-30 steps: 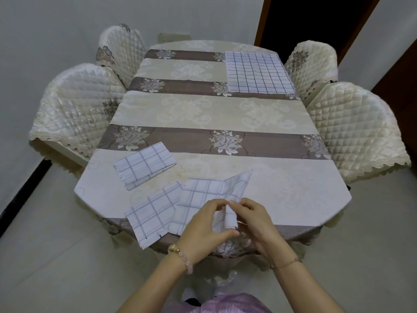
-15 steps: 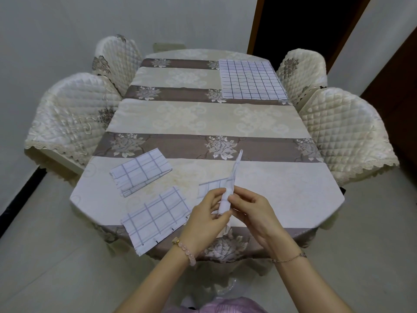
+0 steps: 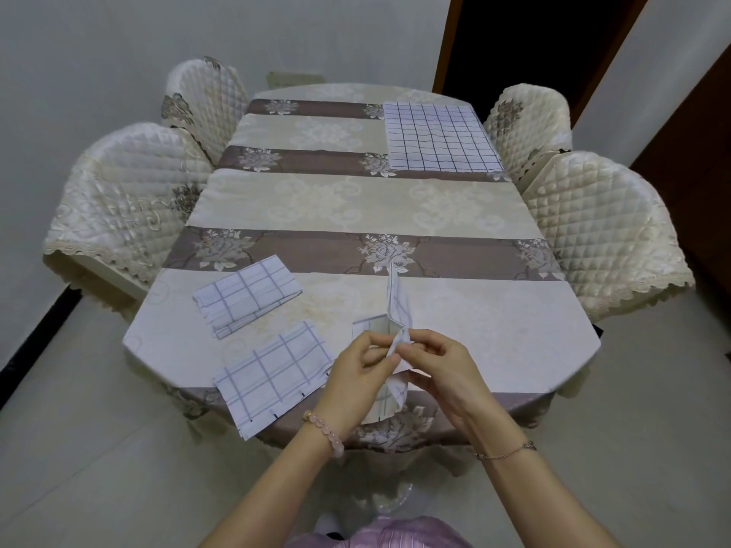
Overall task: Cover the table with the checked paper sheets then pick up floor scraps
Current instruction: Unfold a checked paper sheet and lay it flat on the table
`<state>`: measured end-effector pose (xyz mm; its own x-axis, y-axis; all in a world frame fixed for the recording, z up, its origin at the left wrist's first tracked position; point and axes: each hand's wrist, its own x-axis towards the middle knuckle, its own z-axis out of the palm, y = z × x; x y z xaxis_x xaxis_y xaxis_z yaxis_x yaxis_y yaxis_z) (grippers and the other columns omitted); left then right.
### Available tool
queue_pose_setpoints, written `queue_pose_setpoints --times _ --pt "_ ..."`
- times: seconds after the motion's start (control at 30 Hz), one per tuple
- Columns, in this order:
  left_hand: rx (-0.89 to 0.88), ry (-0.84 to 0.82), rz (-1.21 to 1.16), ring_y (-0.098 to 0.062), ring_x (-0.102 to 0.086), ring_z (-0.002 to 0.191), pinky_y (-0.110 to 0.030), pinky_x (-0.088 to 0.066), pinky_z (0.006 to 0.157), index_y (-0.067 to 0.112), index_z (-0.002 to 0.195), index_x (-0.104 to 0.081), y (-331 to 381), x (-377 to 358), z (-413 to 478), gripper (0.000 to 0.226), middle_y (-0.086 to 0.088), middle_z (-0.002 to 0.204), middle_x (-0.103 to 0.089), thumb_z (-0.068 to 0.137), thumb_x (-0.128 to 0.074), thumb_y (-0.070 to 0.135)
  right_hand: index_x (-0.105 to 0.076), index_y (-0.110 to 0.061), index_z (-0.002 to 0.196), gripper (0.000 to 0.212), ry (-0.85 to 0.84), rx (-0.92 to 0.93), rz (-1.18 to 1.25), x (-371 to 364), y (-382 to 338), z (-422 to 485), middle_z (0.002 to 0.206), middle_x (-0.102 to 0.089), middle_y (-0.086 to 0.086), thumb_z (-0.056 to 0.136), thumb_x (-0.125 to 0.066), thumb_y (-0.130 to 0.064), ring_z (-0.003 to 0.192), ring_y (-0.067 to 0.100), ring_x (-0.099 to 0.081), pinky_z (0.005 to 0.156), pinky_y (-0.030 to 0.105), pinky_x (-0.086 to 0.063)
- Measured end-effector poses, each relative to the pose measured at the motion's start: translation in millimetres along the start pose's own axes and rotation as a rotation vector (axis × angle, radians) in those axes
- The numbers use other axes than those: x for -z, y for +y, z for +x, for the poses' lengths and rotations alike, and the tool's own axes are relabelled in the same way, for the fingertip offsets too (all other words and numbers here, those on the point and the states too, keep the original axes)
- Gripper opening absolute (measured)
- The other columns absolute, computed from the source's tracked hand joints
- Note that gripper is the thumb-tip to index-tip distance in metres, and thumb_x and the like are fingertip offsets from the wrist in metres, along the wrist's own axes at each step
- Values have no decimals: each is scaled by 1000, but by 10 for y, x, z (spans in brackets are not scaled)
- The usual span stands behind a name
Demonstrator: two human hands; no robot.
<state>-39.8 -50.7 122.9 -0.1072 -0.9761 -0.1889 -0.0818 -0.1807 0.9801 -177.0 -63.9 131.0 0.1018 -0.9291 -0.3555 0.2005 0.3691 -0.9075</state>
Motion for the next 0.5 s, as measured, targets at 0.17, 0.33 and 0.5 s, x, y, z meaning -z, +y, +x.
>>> queue_pose_setpoints --times 0.17,0.33,0.5 --pt "10 120 -26 -22 -65 71 -47 -53 78 5 84 -58 3 88 -3 18 -12 66 -67 90 -58 22 -71 -6 93 12 43 -10 -45 65 28 -7 84 -72 3 87 -63 -12 74 8 -67 64 19 -54" --pt "36 293 -151 -17 -57 71 -34 -49 67 15 76 -59 61 490 81 16 -6 71 -61 91 -56 12 -70 -10 90 14 117 30 21 335 -81 31 86 -70 4 91 -56 -14 81 15 -64 72 25 -55" --pt "-14 475 -120 -4 -52 65 -16 -44 57 23 76 -61 104 1013 259 16 5 70 -57 89 -58 15 -66 -12 91 12 190 19 77 635 -223 135 84 -68 3 92 -54 -15 78 17 -62 64 20 -56"
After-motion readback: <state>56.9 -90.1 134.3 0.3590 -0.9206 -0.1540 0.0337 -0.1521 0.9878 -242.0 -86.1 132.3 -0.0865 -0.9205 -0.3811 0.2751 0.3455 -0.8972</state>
